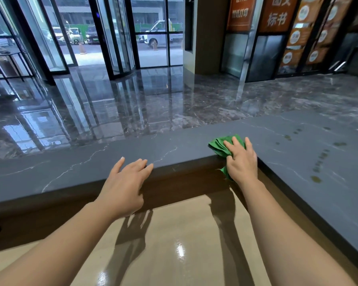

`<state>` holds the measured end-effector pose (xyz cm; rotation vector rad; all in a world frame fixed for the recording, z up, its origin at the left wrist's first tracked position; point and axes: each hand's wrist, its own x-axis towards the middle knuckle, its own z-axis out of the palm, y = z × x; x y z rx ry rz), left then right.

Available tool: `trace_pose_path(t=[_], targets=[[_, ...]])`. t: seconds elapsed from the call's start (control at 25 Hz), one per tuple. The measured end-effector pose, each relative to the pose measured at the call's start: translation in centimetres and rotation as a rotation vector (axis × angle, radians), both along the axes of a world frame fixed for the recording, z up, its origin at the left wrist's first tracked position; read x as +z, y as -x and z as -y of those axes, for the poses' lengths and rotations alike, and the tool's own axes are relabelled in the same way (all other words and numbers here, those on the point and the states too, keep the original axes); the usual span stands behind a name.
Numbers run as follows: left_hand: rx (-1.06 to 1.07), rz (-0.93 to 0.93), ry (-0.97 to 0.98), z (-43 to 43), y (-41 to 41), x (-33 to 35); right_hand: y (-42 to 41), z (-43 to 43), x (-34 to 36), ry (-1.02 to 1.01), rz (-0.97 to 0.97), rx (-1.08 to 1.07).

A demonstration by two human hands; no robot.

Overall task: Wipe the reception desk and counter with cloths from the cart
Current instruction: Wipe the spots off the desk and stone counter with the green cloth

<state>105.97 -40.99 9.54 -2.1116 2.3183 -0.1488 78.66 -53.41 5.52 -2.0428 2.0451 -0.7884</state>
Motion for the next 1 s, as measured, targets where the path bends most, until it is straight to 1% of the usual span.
trace_pose_path(t=[0.04, 0.08, 0.12, 0.24, 0.28, 0.36, 0.52, 0.8, 0.88, 1.0], targets=[[-0.013, -0.002, 0.021, -0.2, 0.1, 0.0, 0.0, -0.6, -0.5, 0.028, -0.078, -0.074], [-0.022, -0.006, 0.037, -0.5, 0.2, 0.0, -0.4, -1.1, -1.0, 0.047, -0.116, -0.125], [-0.027, -0.009, 0.05, -0.8, 0.1, 0.0, -1.2, -1.3, -1.4, 0.059, -0.088, -0.154], [-0.007, -0.027, 0.064, -2.1, -1.3, -0.2, -4.0, -1.2, -1.5, 0.024, 0.159, -0.193], [0.012, -0.036, 0.061, -2.8, -2.2, -0.4, -4.8, -1.2, -1.3, 0.011, 0.215, -0.21], [0.056, -0.033, 0.054, -4.0, -4.2, -0.7, -6.6, -1.7, -1.1, 0.003, 0.247, -0.222], [0.13, -0.04, 0.036, -5.7, -7.3, -1.6, -12.9, -5.0, -1.4, 0.024, 0.227, -0.133], [0.225, -0.02, 0.046, -7.6, -10.5, -2.2, -24.3, -11.2, -1.9, -0.041, 0.278, 0.084], [0.246, -0.001, 0.046, -7.9, -11.1, -2.2, -25.8, -12.0, -2.1, -0.04, 0.308, 0.114], [0.251, 0.016, 0.046, -7.9, -11.3, -2.0, -25.1, -11.4, -2.4, 0.024, 0.315, 0.126]])
